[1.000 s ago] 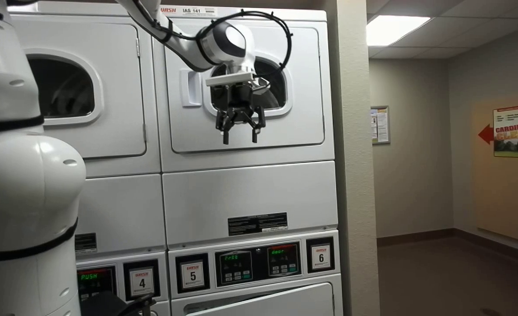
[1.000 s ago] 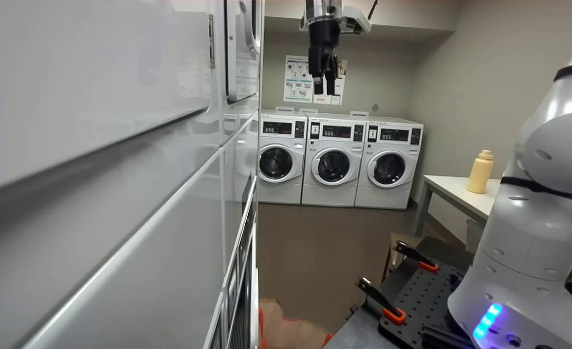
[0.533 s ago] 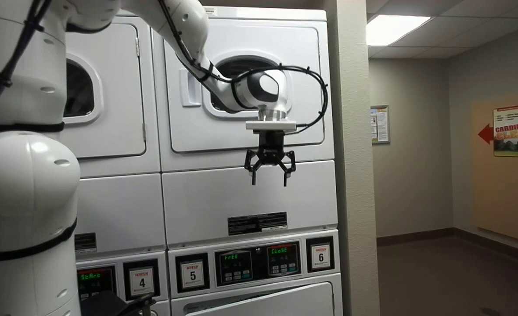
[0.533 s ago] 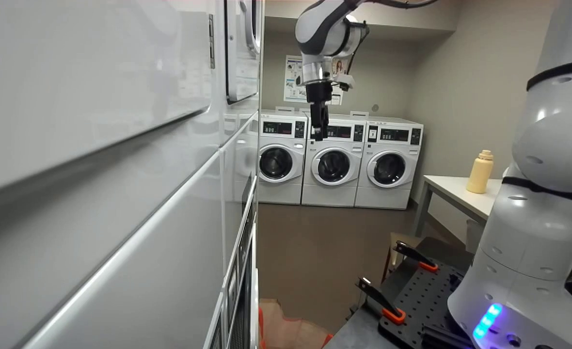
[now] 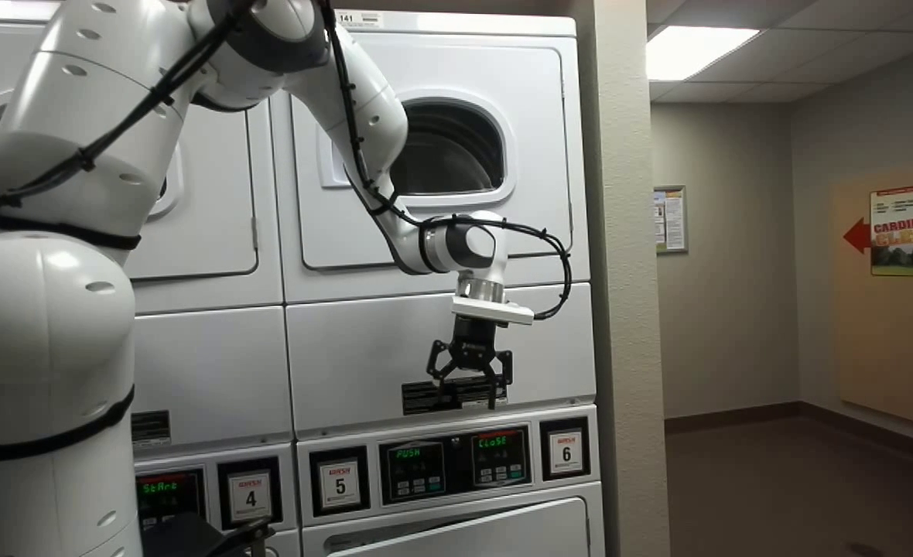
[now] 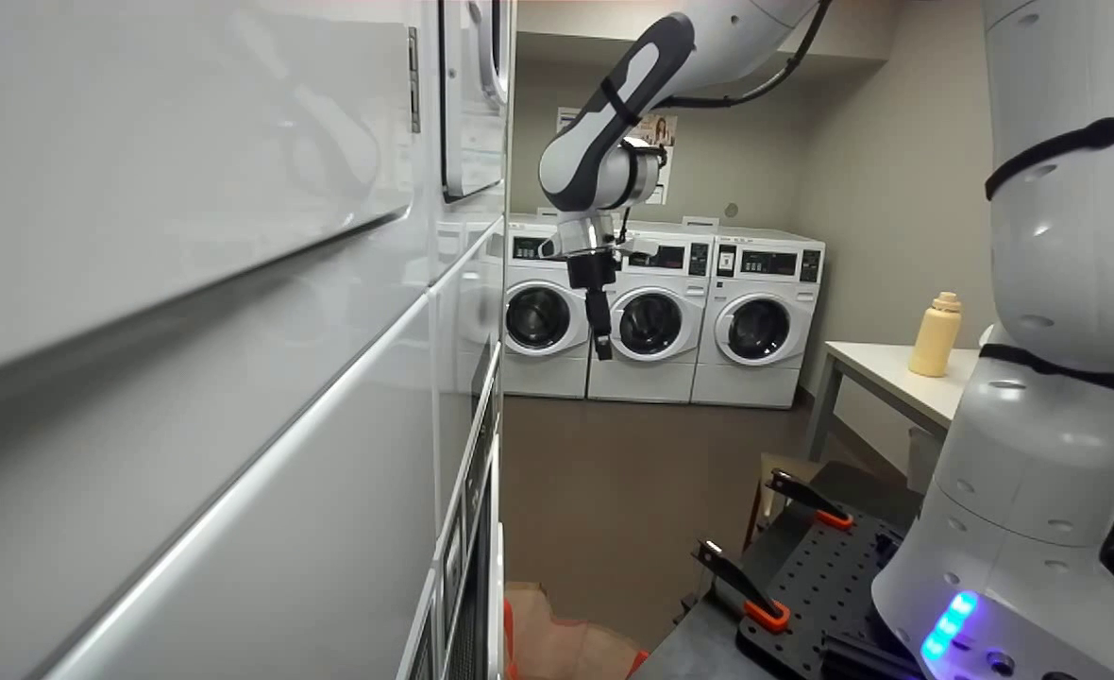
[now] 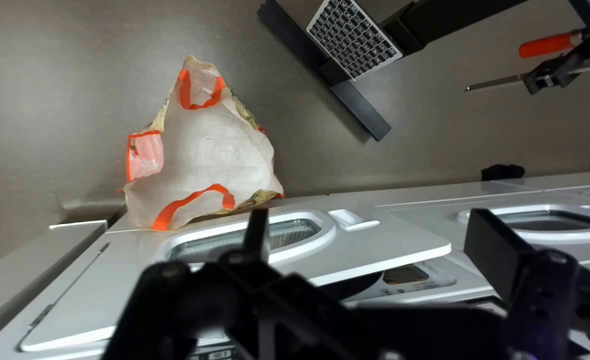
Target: Press the button near the number 5 on the machine
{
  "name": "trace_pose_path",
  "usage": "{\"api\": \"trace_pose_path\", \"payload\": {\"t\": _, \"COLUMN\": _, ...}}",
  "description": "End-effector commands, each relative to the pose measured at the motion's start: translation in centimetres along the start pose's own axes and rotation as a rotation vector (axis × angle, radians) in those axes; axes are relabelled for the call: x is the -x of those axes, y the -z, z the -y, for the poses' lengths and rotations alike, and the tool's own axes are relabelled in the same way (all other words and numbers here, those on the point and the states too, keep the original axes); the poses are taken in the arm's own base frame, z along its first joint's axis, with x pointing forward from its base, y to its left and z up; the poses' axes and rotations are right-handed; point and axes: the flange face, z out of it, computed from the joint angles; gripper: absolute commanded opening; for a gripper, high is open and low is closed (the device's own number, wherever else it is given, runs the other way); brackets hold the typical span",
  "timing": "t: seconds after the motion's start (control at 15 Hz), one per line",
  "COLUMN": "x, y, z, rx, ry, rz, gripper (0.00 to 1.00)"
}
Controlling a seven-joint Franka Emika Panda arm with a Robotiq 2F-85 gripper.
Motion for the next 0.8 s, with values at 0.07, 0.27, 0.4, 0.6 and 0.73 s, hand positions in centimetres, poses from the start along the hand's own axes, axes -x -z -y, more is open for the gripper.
{"api": "trace_pose_path", "payload": {"t": 0.07, "x": -1.0, "y": -3.9, "z": 1.3, "rx": -0.02, "ry": 0.098, "rz": 0.008, "gripper": 1.0}}
{"api": "trace_pose_path", "payload": {"t": 0.27, "x": -1.4, "y": -6.2, "z": 2.9, "rx": 0.012, "ry": 0.088, "rz": -0.008, "gripper": 1.0}}
{"api": "trace_pose_path", "payload": {"t": 0.4, "x": -1.3, "y": -7.7, "z": 4.3, "rx": 0.043, "ry": 0.081, "rz": -0.028, "gripper": 1.0}}
{"api": "trace_pose_path", "payload": {"t": 0.6, "x": -1.0, "y": -10.1, "z": 6.8, "rx": 0.08, "ry": 0.06, "rz": -0.068, "gripper": 1.0}}
{"api": "trace_pose_path", "payload": {"t": 0.73, "x": -0.7, "y": -12.0, "z": 8.7, "rx": 0.112, "ry": 0.032, "rz": -0.097, "gripper": 1.0}}
